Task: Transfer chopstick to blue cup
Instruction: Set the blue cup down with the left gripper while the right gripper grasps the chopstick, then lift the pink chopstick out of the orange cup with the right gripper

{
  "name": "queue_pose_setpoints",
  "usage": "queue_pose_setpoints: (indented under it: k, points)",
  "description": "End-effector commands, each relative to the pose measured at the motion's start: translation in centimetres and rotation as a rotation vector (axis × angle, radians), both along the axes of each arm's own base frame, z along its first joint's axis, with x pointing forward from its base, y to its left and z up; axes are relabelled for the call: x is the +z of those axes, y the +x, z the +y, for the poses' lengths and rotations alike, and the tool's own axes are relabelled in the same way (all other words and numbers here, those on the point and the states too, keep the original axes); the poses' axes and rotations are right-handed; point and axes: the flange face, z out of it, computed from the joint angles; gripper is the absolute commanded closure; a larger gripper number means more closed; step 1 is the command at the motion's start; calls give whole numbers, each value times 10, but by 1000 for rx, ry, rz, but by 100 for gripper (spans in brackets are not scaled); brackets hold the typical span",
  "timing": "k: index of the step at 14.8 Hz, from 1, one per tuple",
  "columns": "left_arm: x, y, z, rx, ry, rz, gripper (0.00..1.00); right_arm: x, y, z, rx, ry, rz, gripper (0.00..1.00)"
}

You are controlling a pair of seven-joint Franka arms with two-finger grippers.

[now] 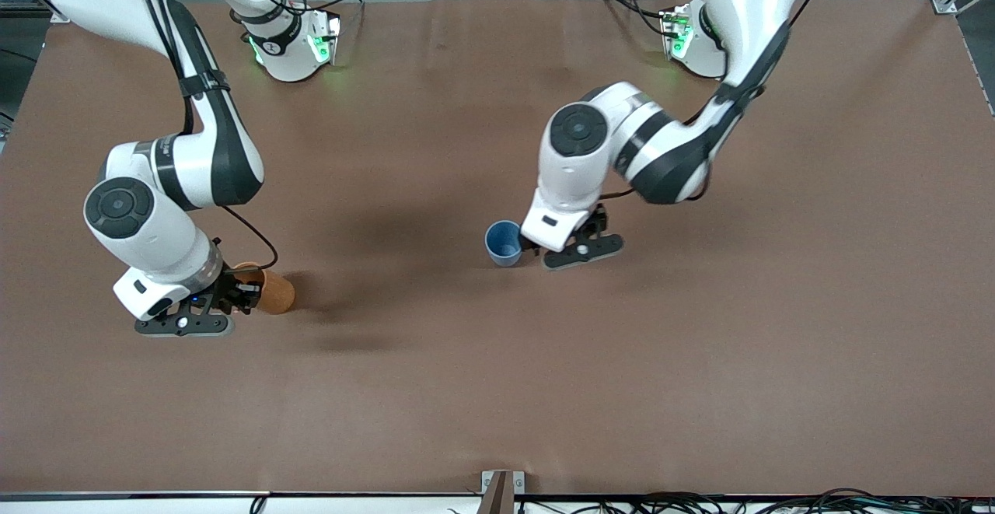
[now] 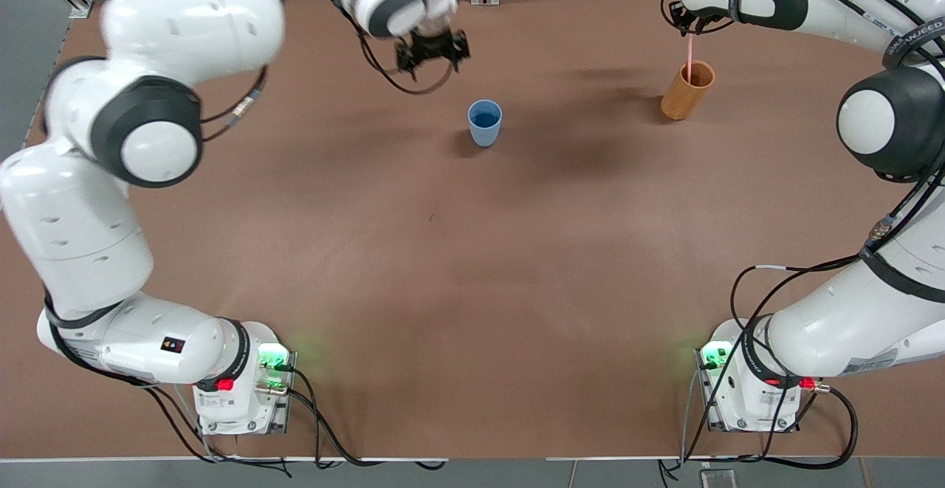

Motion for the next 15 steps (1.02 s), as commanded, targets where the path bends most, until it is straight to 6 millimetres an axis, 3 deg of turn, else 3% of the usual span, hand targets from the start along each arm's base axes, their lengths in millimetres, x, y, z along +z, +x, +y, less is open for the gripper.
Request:
queue_pose_setpoints:
  k: [1, 3, 6, 9, 11, 13, 15]
  points:
    - [59, 6, 63, -65, 29, 36, 0, 0, 5, -1, -15, -10, -7, 85]
    - [95, 17, 119, -150, 18, 74, 0, 1, 6, -1, -15, -10, -9, 95]
    - [146, 20, 191, -270, 28, 85, 0, 5, 7, -2, -17, -9, -16, 98]
    - [193, 8, 257, -397, 24, 99, 0, 13, 8, -18, -45, -6, -21, 98]
    - [220, -2, 295, -424, 26, 96, 0, 34, 5, -23, -50, -4, -36, 98]
    - [237, -4, 309, -389, 21, 110, 0, 70, -6, -25, -59, -3, -37, 98]
    - [240, 3, 308, -386, 23, 124, 0, 108, -17, -28, -69, 1, -58, 99]
